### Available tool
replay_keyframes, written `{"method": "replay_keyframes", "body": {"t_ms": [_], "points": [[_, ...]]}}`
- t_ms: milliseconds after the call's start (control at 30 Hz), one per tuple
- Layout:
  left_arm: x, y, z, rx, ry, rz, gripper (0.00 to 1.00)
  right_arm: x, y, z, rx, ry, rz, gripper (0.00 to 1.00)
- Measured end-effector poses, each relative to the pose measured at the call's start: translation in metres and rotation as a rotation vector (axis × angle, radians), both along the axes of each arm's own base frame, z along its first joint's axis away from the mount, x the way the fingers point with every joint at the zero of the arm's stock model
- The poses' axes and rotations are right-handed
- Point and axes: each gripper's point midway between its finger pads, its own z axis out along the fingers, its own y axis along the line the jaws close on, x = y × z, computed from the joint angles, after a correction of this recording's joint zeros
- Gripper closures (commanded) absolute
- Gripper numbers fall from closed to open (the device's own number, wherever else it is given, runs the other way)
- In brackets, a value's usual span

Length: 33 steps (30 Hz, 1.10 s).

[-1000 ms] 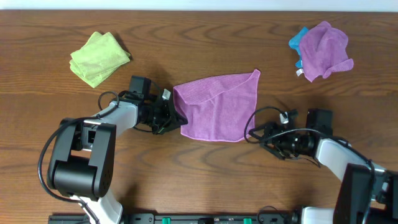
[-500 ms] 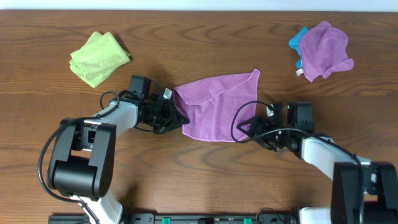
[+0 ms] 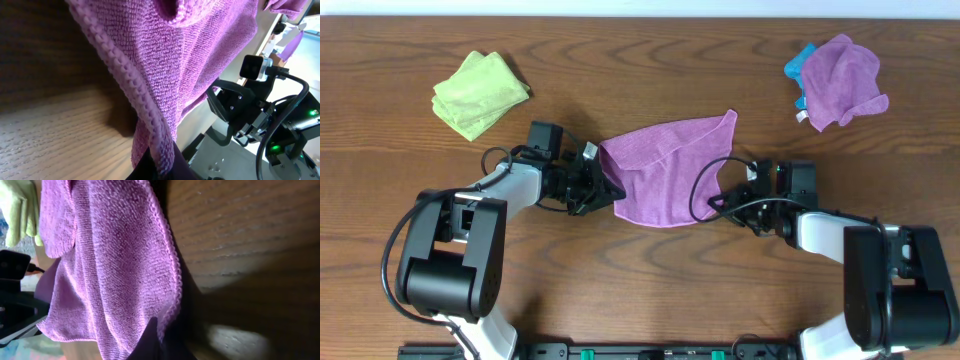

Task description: Fold the cloth

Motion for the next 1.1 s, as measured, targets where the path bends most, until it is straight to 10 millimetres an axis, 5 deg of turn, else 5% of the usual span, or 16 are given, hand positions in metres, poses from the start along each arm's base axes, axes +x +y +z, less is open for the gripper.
{"method": "replay_keyframes", "body": {"t_ms": [233,300,533,667,833,1100], "points": [[0.001,-0.001,0.003,-0.011,0.0,-0.001,0.94,0.003,0.001,0.004,-0.011,-0.037,0.036,0.99],[0.015,-0.004,0.015,-0.018,-0.025,0.01,0.94,0.012,0.001,0.016,-0.016,-0.081,0.04,0.99],[0.091,-0.012,0.095,-0.033,-0.252,0.076,0.94,0.081,0.003,0.133,-0.023,-0.446,0.039,0.99],[0.116,-0.009,0.122,-0.004,-0.33,0.127,0.94,0.107,0.0,0.175,-0.047,-0.565,0.028,0.99],[0.149,0.002,0.14,0.033,-0.448,0.222,0.94,0.133,-0.007,0.202,-0.108,-0.655,0.004,0.99],[0.194,0.031,0.162,0.098,-0.6,0.411,0.94,0.201,-0.01,0.207,-0.16,-0.69,-0.003,0.99]]}}
